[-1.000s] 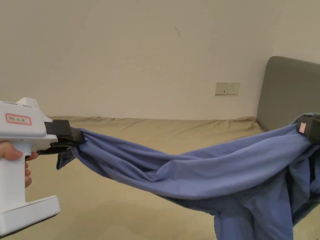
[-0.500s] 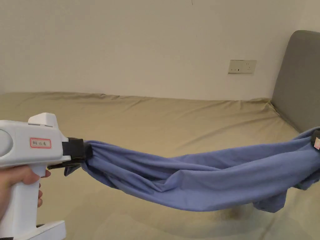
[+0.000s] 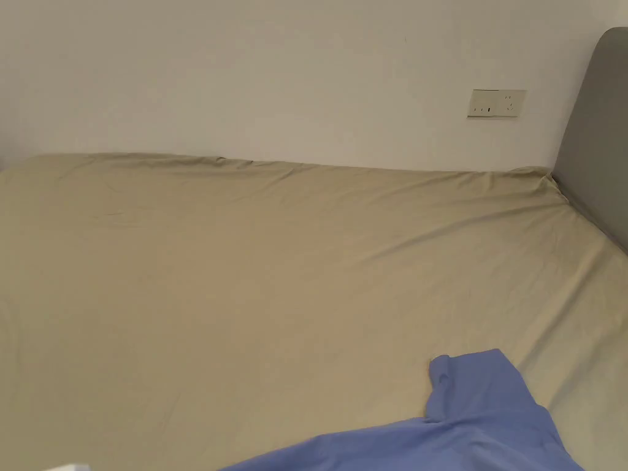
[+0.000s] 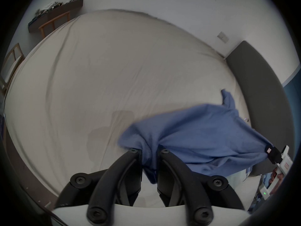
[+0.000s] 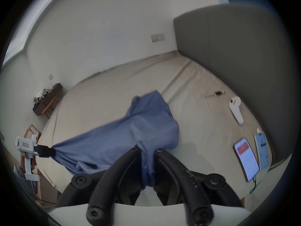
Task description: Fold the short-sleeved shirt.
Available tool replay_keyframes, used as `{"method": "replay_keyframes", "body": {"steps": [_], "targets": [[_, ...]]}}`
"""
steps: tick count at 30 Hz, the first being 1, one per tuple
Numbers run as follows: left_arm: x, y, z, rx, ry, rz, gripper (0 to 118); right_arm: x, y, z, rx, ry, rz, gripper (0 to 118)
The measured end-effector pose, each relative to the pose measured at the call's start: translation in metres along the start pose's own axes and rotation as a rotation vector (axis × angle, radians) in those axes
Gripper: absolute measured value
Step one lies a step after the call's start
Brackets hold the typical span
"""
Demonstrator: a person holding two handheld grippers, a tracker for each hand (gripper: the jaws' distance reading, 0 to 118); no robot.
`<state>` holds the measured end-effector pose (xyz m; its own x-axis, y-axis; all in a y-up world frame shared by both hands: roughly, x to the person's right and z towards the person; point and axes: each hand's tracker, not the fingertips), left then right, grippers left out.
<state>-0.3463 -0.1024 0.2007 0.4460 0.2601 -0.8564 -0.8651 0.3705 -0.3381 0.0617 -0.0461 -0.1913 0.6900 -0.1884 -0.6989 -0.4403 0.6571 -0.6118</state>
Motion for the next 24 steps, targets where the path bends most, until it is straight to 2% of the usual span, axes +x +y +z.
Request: {"method": "replay_keyframes", "body": {"steps": [4,6,10,15,16,17,18,19,20,21,23,24], "targets": [[-0.003,-0.023,-0.028,-0.063,0.074,-0.003,14,0.018,-0.036,-0.036,-0.128,-0.065,0.0,14],[-0.002,-0.029,-0.037,-0.086,0.096,-0.004,14,0.026,-0.048,-0.054,-0.181,-0.108,-0.023,14],[0.002,-0.039,-0.046,-0.108,0.13,-0.029,14,0.042,-0.068,-0.077,-0.29,-0.135,-0.082,14],[0.004,-0.041,-0.047,-0.099,0.164,-0.065,15,0.044,-0.085,-0.087,-0.313,-0.143,-0.078,14],[0.005,-0.042,-0.046,-0.094,0.169,-0.071,22,0.038,-0.081,-0.079,-0.305,-0.148,-0.072,16],[0.006,-0.043,-0.042,-0.069,0.172,-0.074,34,0.036,-0.079,-0.077,-0.291,-0.153,-0.045,25],[0.006,-0.044,-0.036,-0.037,0.178,-0.083,61,0.033,-0.078,-0.073,-0.271,-0.165,-0.032,50],[0.007,-0.045,-0.024,0.013,0.184,-0.096,80,0.031,-0.074,-0.064,-0.222,-0.178,-0.007,75],[0.006,-0.045,-0.009,0.079,0.183,-0.095,80,0.03,-0.068,-0.055,-0.16,-0.195,0.035,75],[0.006,-0.045,0.008,0.143,0.165,-0.088,85,0.027,-0.062,-0.043,-0.099,-0.204,0.069,82],[0.007,-0.044,0.05,0.313,0.105,-0.08,102,0.019,-0.048,-0.013,0.085,-0.207,0.108,109],[0.008,-0.043,0.072,0.409,0.088,-0.075,104,0.016,-0.041,0.001,0.182,-0.205,0.12,112]]}}
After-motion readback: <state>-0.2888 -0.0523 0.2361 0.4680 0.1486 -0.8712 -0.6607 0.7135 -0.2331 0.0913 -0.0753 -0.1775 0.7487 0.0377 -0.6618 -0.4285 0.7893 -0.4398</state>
